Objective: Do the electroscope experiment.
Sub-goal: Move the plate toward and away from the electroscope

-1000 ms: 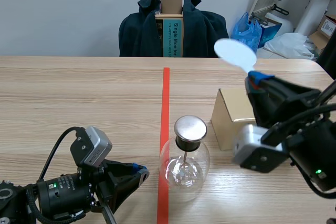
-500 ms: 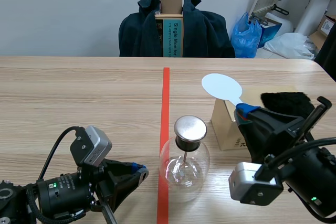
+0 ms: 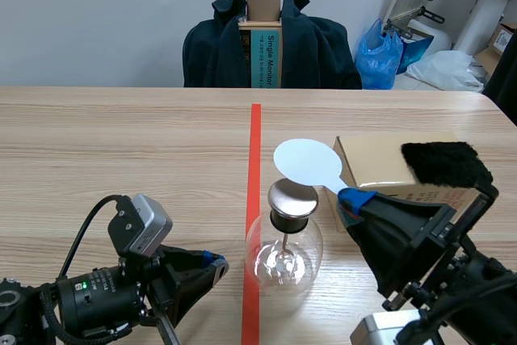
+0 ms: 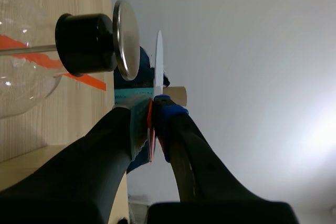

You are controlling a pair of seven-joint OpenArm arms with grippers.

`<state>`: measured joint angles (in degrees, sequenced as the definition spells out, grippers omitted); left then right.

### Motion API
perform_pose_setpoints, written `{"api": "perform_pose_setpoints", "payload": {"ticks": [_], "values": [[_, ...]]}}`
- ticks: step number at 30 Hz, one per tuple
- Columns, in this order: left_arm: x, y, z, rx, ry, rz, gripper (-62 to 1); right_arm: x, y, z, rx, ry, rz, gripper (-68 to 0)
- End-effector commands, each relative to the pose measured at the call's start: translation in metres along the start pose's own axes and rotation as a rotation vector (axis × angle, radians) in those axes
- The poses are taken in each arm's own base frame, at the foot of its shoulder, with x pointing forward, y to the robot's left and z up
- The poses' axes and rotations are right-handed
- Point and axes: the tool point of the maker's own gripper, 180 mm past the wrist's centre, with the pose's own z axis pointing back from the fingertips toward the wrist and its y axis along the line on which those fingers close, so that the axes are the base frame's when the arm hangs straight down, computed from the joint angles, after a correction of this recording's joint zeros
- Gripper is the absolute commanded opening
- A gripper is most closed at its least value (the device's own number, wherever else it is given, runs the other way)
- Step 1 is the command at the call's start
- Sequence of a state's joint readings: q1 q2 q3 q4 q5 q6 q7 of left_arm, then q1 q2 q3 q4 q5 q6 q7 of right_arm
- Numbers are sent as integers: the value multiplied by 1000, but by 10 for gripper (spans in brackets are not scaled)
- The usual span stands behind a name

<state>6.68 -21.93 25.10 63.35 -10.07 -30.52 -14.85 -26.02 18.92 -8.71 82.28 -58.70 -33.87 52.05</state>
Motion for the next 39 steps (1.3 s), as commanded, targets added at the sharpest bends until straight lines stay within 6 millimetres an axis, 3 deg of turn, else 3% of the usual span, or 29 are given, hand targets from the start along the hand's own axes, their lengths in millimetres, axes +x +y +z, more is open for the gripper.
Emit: {"api": "perform_pose_setpoints", "payload": {"ticks": [1, 15, 24, 39], "values": [[11, -2, -3, -8, -39, 3, -577, -1, -10, 0, -23, -17, 30, -667], [11, -2, -3, -8, -40, 3, -577, 20, -2, 5, 7, -113, 33, -667], [11, -2, -3, -8, -40, 3, -577, 23, 0, 7, 13, -114, 32, -667], [11, -2, -3, -8, -40, 3, -577, -34, -5, 10, -9, 200, 28, -667]]}}
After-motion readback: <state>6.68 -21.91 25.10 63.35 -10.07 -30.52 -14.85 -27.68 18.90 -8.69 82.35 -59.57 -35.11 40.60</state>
